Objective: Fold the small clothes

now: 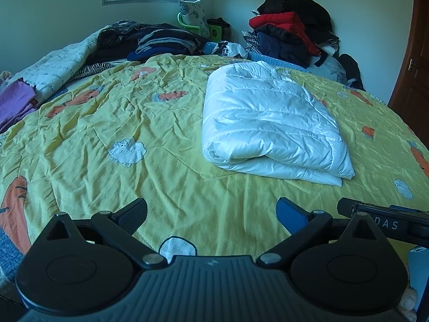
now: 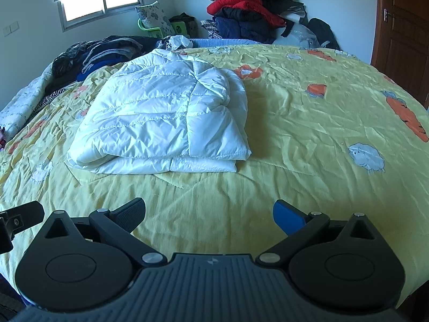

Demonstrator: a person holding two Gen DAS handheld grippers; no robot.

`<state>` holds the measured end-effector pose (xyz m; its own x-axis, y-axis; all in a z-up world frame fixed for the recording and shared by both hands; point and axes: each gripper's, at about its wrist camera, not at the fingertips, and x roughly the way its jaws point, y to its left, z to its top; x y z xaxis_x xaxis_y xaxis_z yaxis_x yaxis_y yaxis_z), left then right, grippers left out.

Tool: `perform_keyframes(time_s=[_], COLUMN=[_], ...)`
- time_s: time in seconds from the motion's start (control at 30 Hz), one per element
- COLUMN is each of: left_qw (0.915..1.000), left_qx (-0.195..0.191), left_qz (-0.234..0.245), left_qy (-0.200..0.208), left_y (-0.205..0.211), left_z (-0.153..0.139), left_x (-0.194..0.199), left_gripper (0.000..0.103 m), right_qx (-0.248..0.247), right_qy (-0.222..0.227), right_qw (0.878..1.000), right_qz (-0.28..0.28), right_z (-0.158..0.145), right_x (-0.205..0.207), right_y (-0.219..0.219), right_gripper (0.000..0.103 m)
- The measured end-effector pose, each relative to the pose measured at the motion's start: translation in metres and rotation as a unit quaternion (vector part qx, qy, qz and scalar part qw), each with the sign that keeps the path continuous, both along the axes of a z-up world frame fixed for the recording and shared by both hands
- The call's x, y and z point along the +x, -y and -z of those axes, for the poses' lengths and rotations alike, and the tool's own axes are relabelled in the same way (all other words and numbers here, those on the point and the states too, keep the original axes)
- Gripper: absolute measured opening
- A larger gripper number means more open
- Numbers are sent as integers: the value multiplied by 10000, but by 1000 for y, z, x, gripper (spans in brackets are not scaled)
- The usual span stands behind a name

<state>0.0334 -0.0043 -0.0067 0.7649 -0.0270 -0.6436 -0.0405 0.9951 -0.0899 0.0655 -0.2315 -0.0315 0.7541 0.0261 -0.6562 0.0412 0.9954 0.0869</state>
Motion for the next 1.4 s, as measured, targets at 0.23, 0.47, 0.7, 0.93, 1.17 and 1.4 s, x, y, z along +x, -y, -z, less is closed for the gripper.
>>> perform_keyframes(time_s=[0.23, 0.47, 0.7, 0.93, 1.17, 1.4], left_qw=[10000, 10000, 10000, 10000, 9999, 9994], left_qx=[-7, -21, -31, -52, -46, -139], left_qz=[-4, 6, 21, 46, 132, 16], left_qy=[-43, -41, -61, -68, 12, 315], left_y=[1, 1, 1, 1, 3, -1], left_z=[1, 1, 2, 3, 3, -3], left_x=[1, 1, 0, 0, 0, -6], left_gripper=[103, 103, 103, 103, 103, 103], right_qx=[20, 36, 42, 51, 70, 102], right_qy=[-32, -56, -69, -78, -98, -126], right_qw=[10000, 10000, 10000, 10000, 9999, 9999], right_qz=[-11, -12, -16, -10, -12, -6], right_z=[2, 3, 3, 3, 5, 6], right_x=[0, 1, 1, 1, 1, 2], right_y=[0, 1, 1, 1, 2, 4], right_gripper=[103, 103, 103, 103, 103, 103])
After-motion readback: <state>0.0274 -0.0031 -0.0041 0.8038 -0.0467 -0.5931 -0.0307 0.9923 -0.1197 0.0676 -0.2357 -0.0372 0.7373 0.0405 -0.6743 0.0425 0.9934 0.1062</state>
